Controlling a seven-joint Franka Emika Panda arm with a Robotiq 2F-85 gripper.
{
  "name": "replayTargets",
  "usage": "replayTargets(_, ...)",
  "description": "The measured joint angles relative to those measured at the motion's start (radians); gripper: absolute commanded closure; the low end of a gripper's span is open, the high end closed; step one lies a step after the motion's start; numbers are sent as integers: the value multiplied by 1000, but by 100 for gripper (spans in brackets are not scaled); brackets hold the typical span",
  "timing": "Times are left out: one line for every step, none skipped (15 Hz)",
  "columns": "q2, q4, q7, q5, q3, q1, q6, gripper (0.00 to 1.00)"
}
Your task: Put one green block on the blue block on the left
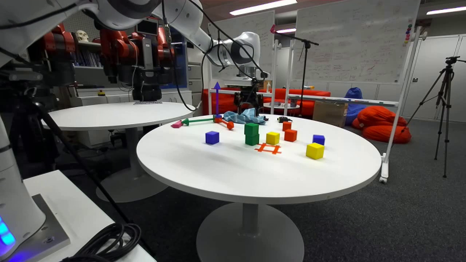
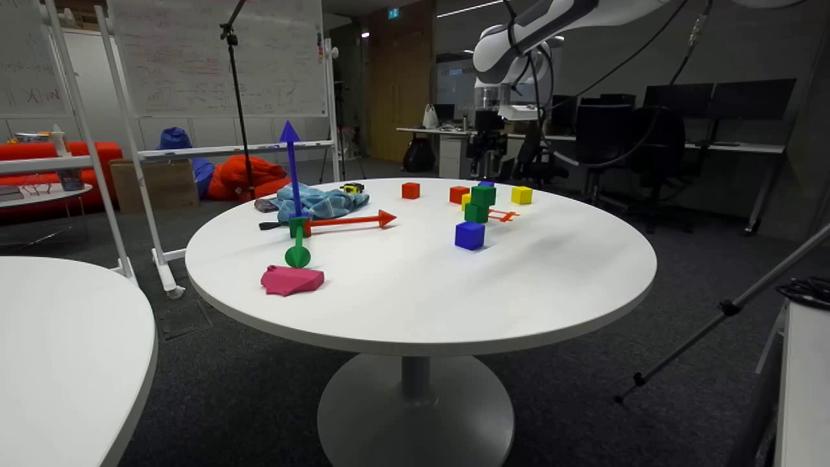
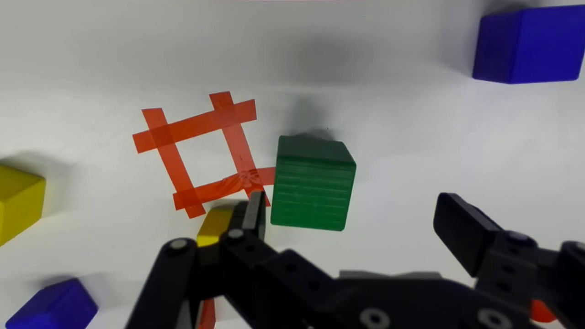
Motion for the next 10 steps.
replayTargets(14,24,-5,0,1,-1,0,0)
replayTargets(27,45,-10,0,3,-3,-3,0)
replayTargets(43,67,-15,0,6,-6,-8,0)
replayTargets(58,86,-20,0,9,-11,-15,0)
replayTargets(74,105,-23,0,12,-15,-25,0)
replayTargets(90,124,-25,0,16,-20,-37,0)
replayTargets(106,140,-28,1,18,-23,-45,0)
replayTargets(121,155,-31,1,18,-26,-55,0)
replayTargets(135,172,-33,1,19,-27,-68,0)
replayTargets(148,187,-34,1,20,-29,-81,0)
